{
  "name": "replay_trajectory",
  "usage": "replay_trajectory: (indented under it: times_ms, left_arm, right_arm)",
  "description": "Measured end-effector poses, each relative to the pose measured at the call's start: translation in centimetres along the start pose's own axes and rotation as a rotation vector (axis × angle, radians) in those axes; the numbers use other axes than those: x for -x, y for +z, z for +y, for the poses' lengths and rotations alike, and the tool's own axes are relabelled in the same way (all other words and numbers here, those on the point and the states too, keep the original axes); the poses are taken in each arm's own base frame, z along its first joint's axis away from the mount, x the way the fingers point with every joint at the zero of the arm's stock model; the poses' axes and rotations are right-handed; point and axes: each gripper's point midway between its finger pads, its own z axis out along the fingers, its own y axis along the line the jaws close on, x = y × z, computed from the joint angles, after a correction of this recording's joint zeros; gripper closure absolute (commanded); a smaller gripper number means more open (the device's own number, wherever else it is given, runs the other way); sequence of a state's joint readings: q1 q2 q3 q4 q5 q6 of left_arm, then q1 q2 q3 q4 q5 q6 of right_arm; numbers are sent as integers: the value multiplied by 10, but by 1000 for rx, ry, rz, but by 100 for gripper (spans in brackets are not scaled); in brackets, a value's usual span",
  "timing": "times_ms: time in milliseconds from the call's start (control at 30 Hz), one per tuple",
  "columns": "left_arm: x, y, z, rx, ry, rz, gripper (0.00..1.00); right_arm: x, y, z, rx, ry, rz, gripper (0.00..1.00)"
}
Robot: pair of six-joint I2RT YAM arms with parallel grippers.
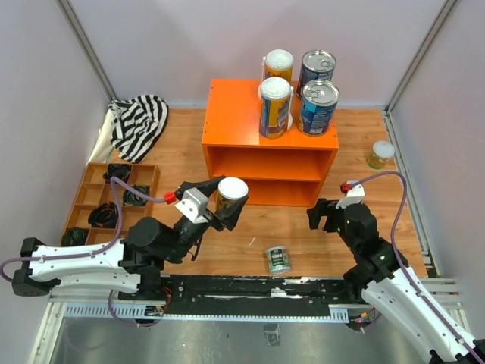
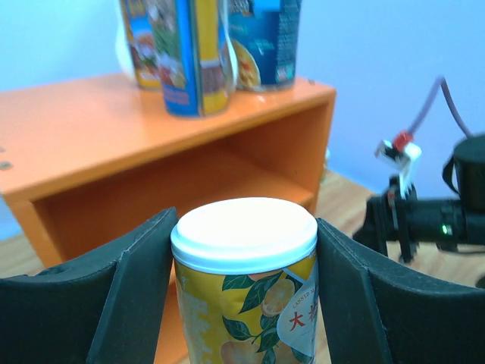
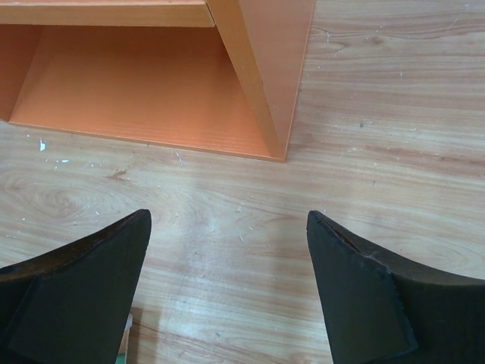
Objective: Place and organize the canned foods onto the counter
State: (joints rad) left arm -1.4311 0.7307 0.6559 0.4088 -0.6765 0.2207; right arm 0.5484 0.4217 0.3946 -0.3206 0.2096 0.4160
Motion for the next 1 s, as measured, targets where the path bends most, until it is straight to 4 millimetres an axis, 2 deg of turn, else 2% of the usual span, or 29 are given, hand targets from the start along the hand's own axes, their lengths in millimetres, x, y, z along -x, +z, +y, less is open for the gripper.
replay_trajectory:
  times_ms: [300,467,733,867,1000]
  left_arm:
    - [72,16,18,123,62,-177,100]
    - [98,15,30,174,96,-245,100]
    - [119,15,39,230,180,-327,100]
    - [123,32,43,246,226,-336,100]
    - [127,53,61,281,245,-335,100]
  right_arm:
    - [-4,3,-1,-2,-1,5,16]
    - [-2,4,0,1,0,0,16]
    - [-4,7,1,0,-2,9,16]
    - [-4,7,1,0,-2,9,16]
    - [-4,7,1,0,-2,9,16]
